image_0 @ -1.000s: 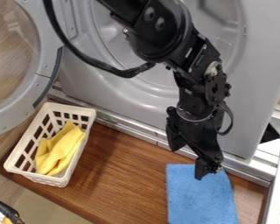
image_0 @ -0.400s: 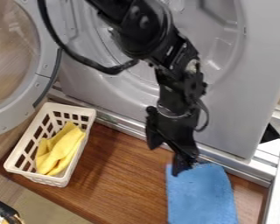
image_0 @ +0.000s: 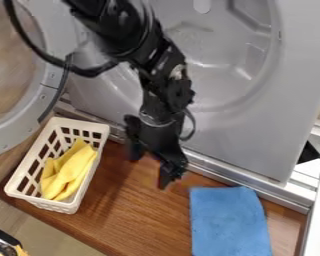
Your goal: Poner el cesto blanco sobre el trapo azul
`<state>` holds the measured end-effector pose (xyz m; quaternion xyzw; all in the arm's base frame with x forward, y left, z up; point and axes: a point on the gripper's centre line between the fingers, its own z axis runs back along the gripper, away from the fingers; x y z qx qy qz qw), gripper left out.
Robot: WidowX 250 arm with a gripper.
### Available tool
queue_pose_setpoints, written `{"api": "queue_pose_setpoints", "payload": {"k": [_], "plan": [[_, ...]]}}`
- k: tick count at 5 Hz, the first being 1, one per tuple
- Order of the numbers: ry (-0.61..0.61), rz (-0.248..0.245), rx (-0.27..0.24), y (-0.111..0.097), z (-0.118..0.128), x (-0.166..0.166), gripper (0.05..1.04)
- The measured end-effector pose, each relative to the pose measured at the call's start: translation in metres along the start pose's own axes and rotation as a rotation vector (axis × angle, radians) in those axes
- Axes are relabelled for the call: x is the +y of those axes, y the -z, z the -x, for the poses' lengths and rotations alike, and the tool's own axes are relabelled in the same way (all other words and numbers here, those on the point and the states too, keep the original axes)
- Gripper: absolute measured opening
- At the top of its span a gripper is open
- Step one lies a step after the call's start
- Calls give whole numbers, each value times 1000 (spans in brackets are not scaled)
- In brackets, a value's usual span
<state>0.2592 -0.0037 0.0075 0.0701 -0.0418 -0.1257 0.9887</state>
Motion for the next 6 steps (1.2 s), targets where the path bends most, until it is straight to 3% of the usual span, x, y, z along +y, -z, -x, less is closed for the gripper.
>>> {"api": "queue_pose_setpoints", "payload": {"k": [2, 3, 4, 5, 6], "plan": [[-208, -56, 122, 28, 26, 41, 999], [-318, -86, 159, 33, 34, 63, 999], [-376, -97, 183, 37, 39, 78, 999], [-403, -101, 174, 38, 40, 84, 999], [-424, -74, 198, 54, 45, 86, 960]]}}
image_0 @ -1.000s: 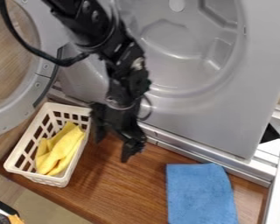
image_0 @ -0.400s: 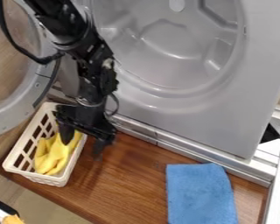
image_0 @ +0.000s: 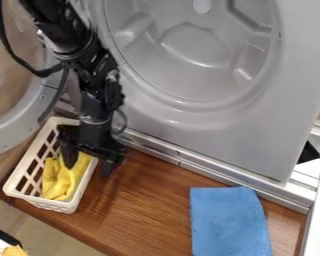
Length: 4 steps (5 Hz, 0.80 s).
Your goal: Poner el cesto blanco sobre el trapo azul
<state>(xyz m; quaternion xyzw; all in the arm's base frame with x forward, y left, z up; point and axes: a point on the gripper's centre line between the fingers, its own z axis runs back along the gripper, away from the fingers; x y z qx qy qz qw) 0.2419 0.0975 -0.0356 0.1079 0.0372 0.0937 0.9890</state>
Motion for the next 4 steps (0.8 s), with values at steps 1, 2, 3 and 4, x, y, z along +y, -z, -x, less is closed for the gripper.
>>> {"api": "queue_pose_setpoints", "payload": {"k": [1, 2, 3, 4], "plan": [[-10, -11, -30, 11, -2, -7, 675], [7, -17, -32, 14, -3, -19, 366], [29, -20, -19, 12, -2, -27, 174], [41, -25, -13, 10, -3, -32, 106]]}}
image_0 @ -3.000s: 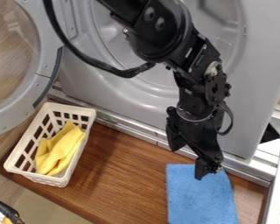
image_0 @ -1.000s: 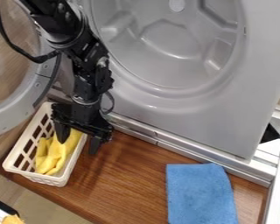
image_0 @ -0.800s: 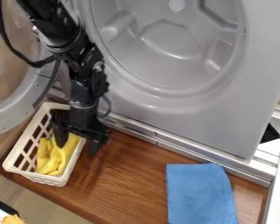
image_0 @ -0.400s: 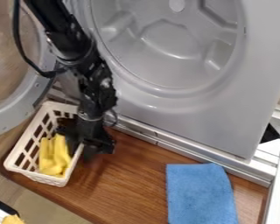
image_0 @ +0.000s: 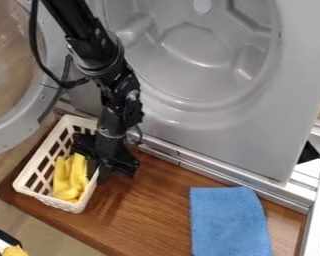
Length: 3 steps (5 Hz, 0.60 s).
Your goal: Poner el cesto blanco sobre el trapo azul
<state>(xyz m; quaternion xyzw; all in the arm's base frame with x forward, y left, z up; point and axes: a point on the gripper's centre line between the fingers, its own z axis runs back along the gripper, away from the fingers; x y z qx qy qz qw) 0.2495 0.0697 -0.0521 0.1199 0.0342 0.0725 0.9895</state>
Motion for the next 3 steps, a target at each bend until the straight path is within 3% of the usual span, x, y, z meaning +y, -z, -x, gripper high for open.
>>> {"api": "queue_pose_setpoints", "payload": {"k": [1, 3], "plan": [[4, 0, -2, -8, 1, 0, 95], [41, -11, -79, -56, -1, -17, 90]]}}
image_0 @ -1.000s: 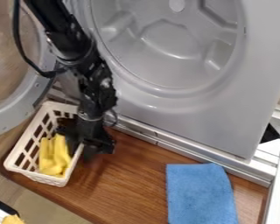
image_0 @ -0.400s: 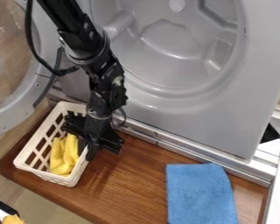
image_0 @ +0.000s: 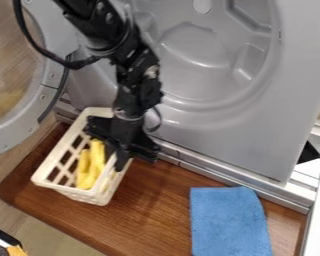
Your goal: Poner el cesto blanco sobre el trapo azul
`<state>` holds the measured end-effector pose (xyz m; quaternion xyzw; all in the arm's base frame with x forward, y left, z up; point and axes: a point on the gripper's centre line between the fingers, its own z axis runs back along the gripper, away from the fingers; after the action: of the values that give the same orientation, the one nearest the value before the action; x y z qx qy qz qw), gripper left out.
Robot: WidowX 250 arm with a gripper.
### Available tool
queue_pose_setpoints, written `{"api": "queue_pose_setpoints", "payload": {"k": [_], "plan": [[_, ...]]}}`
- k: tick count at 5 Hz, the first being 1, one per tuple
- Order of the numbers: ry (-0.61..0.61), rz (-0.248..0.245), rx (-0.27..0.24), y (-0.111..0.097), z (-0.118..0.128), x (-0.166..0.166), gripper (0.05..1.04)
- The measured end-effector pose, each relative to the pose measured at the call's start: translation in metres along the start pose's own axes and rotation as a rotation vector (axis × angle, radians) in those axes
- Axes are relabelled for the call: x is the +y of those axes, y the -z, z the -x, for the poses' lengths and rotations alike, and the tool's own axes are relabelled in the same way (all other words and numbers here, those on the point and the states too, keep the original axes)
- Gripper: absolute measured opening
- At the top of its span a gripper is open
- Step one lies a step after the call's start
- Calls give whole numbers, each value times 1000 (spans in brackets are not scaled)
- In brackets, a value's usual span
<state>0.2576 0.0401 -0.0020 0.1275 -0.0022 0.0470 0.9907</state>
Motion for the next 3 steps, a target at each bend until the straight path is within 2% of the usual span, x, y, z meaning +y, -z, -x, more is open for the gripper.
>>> {"api": "queue_pose_setpoints", "payload": {"k": [2, 3], "plan": [[157, 49, -53, -33, 4, -70, 90], [221, 79, -94, -37, 9, -102, 90]]}}
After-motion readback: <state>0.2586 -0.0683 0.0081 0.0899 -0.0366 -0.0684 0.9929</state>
